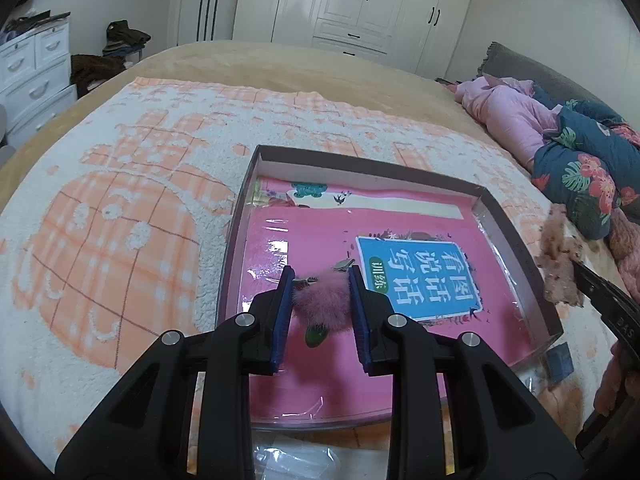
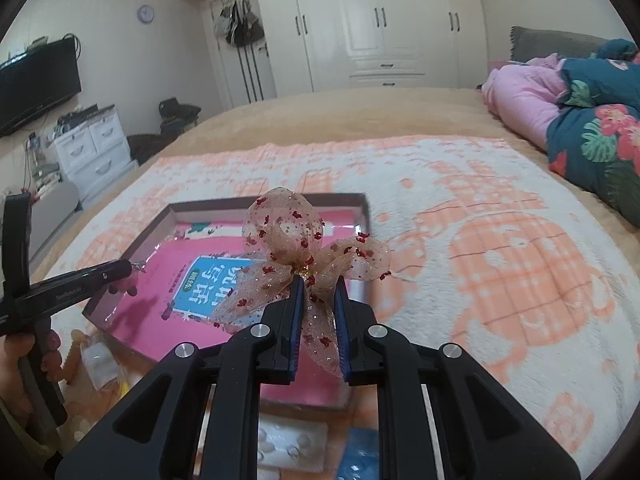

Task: Organize jewelry
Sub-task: 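Carry the pom-pom and bow into the tray box and open both tools, then grasp the clear bead bracelet with the left tool while the right tool grasps the maroon hair clip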

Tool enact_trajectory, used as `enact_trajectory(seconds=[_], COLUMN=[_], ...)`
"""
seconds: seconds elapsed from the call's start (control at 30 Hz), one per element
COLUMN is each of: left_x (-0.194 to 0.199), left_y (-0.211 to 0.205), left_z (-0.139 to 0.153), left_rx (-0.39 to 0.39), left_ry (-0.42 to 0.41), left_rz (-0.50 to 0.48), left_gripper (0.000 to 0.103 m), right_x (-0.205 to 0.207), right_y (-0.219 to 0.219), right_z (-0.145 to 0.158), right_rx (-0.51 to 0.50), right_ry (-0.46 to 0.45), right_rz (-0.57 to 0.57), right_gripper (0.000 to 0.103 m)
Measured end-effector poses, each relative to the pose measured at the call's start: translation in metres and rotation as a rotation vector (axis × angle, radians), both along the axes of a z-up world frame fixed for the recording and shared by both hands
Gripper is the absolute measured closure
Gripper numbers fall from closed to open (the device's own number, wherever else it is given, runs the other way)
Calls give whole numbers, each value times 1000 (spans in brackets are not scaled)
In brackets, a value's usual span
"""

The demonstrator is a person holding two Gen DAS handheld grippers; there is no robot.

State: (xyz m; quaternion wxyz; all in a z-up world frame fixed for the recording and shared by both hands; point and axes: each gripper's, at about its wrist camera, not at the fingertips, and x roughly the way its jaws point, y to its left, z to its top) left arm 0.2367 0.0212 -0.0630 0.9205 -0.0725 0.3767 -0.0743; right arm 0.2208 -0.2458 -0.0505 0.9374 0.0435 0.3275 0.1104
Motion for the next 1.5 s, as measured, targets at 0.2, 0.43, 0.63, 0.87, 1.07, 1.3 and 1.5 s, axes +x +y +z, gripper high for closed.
enact_trajectory(seconds=[0.2, 0.43, 0.63, 0.87, 1.07, 1.3, 1.5], left_x=[1, 1, -5, -20, -37, -59, -75], left_y=[-2, -3, -6, -3, 3, 5, 9], left_z=[-5, -9, -7, 8, 26, 41, 53], left_rx=[7, 5, 0, -14, -33, -41, -40], left_ry=[10, 18, 2, -62, -136, -198, -236], left_rz=[-11, -22, -32, -13, 24, 30, 46], left_gripper=[83, 83, 74, 48, 24, 12, 12], right_x=[19, 23, 21, 5, -13, -30, -44], right_y=[18, 20, 15, 5, -3, -5, -8], right_z=[-12, -26, -29, -15, -1, 10, 17], right_rx=[-20, -18, -1, 23, 38, 29, 27], right_ry=[46, 73, 77, -11, -94, -141, -156], right_rz=[18, 8, -4, -30, -42, -33, -23], right_gripper=[88, 82, 71, 44, 24, 17, 16])
